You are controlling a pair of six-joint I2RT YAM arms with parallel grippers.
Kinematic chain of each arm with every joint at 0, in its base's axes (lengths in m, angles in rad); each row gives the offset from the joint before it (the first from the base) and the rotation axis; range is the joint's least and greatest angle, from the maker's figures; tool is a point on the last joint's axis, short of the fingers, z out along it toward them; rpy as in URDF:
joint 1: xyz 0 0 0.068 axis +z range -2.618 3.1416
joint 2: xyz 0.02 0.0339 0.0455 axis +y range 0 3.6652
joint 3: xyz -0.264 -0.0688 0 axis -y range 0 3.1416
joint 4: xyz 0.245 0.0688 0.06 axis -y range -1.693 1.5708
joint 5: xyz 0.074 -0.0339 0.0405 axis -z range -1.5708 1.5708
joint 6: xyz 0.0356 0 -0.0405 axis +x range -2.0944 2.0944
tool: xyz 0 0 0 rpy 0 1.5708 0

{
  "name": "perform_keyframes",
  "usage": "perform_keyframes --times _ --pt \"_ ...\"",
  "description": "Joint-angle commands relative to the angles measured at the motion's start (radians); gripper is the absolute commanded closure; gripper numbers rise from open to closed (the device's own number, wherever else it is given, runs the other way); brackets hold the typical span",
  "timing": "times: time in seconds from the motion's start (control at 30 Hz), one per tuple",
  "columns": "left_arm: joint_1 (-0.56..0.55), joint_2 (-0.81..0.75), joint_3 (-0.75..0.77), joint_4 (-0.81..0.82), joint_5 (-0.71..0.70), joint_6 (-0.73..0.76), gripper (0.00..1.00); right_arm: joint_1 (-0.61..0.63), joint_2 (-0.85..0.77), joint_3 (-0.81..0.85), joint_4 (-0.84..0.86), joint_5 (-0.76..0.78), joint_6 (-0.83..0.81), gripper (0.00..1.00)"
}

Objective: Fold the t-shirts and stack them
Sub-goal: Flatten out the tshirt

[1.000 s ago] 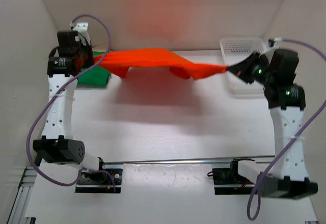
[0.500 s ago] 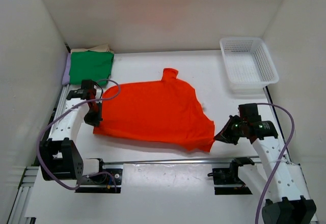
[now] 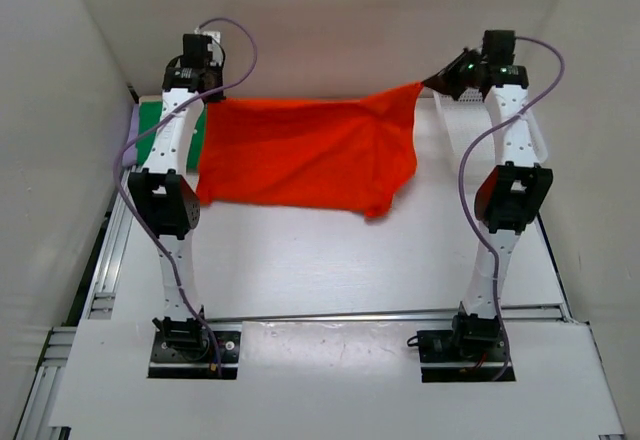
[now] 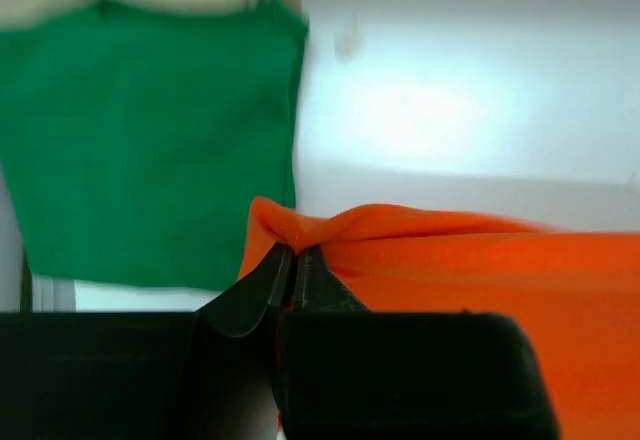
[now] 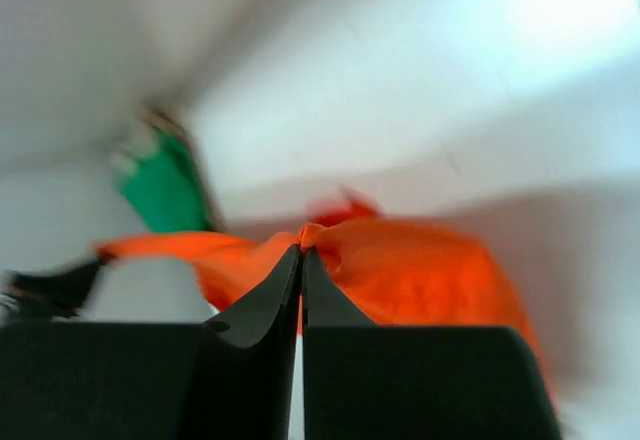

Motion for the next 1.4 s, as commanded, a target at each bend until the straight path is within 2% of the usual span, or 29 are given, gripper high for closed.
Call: perform_keyframes --times 0.0,0.03,0.07,0.1,0.13,0.2,0.27,0.43,0.5,0.53,0.57,0.6,0.67,0.7,0.73,0.8,0.83,0.97,1.13,1.37 --pt "-0.012 -0.179 -0.017 0.403 -0.144 0.0 0.88 -0.069 -0.065 0.174 0.364 -0.155 0.337 1.0" --pt "-0.012 -0.179 0.019 0.428 -0.135 0.0 0.88 -0.069 -0.096 0.114 0.589 -0.123 0.379 1.0" --pt "-0.012 -0.158 0.082 0.428 -0.135 0.0 0.88 -0.069 -0.122 0.071 0.641 -0.091 0.396 1.0" --pt "-0.012 -0.144 0.199 0.428 -0.135 0.0 0.88 -0.069 -0.149 0.079 0.657 -0.064 0.397 1.0" --pt "-0.012 -0.144 0.228 0.428 -0.135 0.0 0.87 -0.069 -0.15 0.101 0.657 -0.051 0.343 1.0" --pt "-0.012 -0.168 0.215 0.428 -0.075 0.0 0.87 -0.069 -0.192 0.121 0.625 -0.051 0.29 1.0" --pt "-0.012 -0.226 0.153 0.428 -0.041 0.0 0.87 -0.069 -0.263 0.067 0.599 -0.062 0.254 1.0" --pt "-0.022 -0.378 -0.17 0.428 -0.007 0.0 0.87 -0.048 -0.447 -0.185 0.503 -0.051 0.055 1.0" --pt "-0.031 -0.462 -0.271 0.428 -0.007 0.0 0.87 -0.023 -0.566 -0.378 0.444 -0.021 -0.001 1.0" --pt "-0.031 -0.498 -0.405 0.428 -0.007 0.0 0.87 -0.023 -0.616 -0.463 0.432 -0.002 -0.042 1.0" --pt "-0.043 -0.571 -0.483 0.428 -0.007 0.0 0.87 -0.014 -0.721 -0.652 0.423 0.019 -0.057 1.0" --pt "-0.058 -0.608 -0.643 0.428 -0.007 0.0 0.87 -0.005 -0.78 -0.752 0.423 0.039 -0.073 1.0" --pt "-0.078 -0.712 -0.811 0.416 -0.007 0.0 0.87 0.027 -0.945 -0.944 0.394 0.125 -0.114 1.0" --pt "-0.097 -0.745 -0.891 0.407 -0.021 0.0 0.87 0.047 -0.996 -1.105 0.369 0.165 -0.126 1.0" --pt "-0.106 -0.772 -1.034 0.375 -0.021 0.0 0.87 0.09 -1.083 -1.179 0.34 0.206 -0.127 1.0" --pt "-0.115 -0.838 -1.161 0.332 -0.021 0.0 0.88 0.166 -1.16 -1.314 0.251 0.292 -0.114 1.0" --pt "-0.115 -0.854 -1.263 0.306 -0.021 0.0 0.88 0.194 -1.227 -1.441 0.233 0.305 -0.087 1.0" --pt "-0.115 -0.865 -1.462 0.161 -0.053 0.0 0.9 0.328 -1.334 -1.679 0.136 0.332 0.028 1.0" --pt "-0.106 -0.845 -1.647 0.161 -0.064 0.0 0.9 0.392 -1.352 -1.807 0.101 0.332 0.1 1.0" --pt "-0.049 -0.892 -1.694 0.103 -0.109 0.0 0.9 0.392 -1.385 -1.84 -0.011 0.3 0.111 1.0"
